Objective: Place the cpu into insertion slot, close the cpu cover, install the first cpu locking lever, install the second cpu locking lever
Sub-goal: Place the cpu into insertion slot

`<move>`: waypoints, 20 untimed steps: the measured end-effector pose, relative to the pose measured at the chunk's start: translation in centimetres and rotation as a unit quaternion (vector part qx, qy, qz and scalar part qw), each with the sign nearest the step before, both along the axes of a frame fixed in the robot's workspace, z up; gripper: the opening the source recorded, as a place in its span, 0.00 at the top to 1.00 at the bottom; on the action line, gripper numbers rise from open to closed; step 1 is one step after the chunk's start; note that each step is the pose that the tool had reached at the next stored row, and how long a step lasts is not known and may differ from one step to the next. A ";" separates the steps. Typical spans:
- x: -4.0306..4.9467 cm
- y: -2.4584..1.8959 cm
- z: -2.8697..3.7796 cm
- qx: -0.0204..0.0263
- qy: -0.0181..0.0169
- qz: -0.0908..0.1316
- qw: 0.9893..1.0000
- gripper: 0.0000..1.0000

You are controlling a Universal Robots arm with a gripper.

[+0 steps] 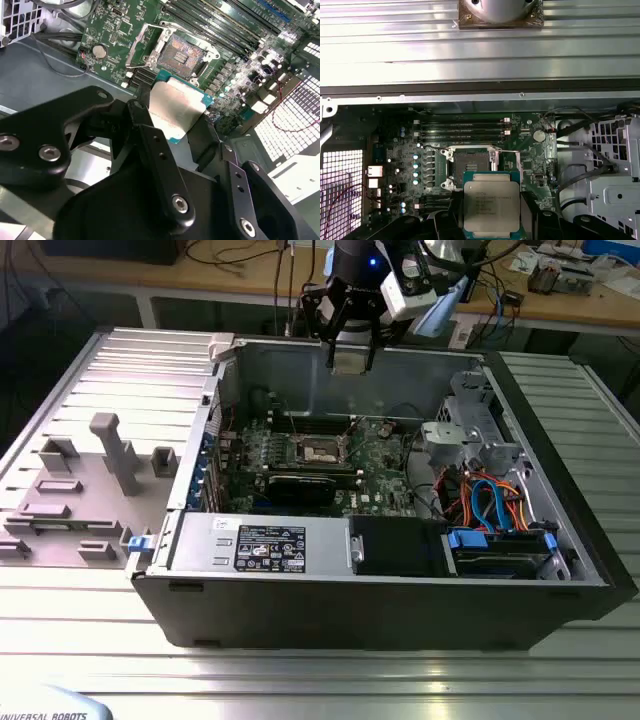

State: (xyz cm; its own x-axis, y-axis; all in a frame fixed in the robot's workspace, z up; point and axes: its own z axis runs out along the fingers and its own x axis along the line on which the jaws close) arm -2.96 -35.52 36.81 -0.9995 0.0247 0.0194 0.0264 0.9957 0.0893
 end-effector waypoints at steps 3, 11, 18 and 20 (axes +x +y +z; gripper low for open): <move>0.00 0.00 0.00 0.000 0.000 0.000 1.000 0.46; 0.00 0.00 0.00 0.000 0.000 -0.001 1.000 0.46; 0.00 0.00 0.00 0.000 0.000 -0.013 1.000 0.46; 0.00 0.00 0.00 0.000 0.000 -0.029 1.000 0.46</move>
State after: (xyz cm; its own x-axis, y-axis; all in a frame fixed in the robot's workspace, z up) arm -2.96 -35.52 36.81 -0.9964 0.0828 0.0193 0.0842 0.9925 0.0884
